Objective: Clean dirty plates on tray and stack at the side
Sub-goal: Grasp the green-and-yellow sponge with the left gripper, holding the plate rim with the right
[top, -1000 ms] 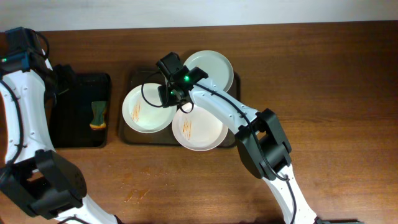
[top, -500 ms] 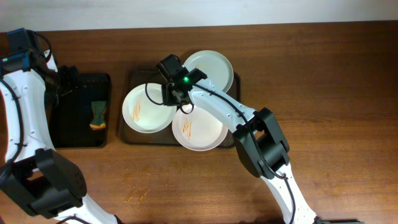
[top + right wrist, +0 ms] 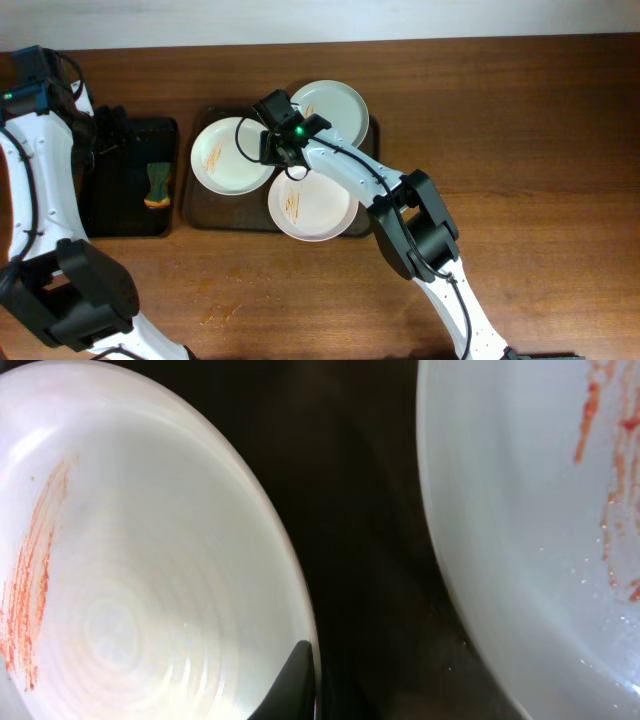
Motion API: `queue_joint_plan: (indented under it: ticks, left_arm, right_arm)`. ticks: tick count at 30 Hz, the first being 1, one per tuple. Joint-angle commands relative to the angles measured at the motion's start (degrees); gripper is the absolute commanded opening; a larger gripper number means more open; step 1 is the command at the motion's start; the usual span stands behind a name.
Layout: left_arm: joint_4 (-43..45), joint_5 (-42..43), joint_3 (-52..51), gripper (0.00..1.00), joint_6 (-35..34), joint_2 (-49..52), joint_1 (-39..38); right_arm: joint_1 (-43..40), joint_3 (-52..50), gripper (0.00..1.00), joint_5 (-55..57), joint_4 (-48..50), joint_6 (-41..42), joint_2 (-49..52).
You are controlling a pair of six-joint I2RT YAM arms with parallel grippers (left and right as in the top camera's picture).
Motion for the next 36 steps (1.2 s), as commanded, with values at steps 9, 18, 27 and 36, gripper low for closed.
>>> queue_joint_plan:
  ticks: [9,18,27,36]
  left_arm:
    - [-0.7,2.2,-0.6,0.89,0.9,0.8,-0.1]
    - [-0.5,2.6,-1.4,0.89,0.9,5.4,-2.8]
    - [11.1,2.6,-11.7,0.73,7.5,5.7,-3.7]
    - [16.3,3.4,-16.2,0.59,11.6,8.3,-3.9]
  right_arm:
    - [-2.3,0.7,0.04,-6.6,-5.7,0.4,1.2]
    - [-4.1,0.7,0.04,-9.6,-7.2,-1.1,1.2]
    - [-2.6,0.7,0.04,-8.5,-4.8,-2.9,1.2]
    - [-2.6,0.7,0.04,-8.5,-5.0,-3.5,1.2]
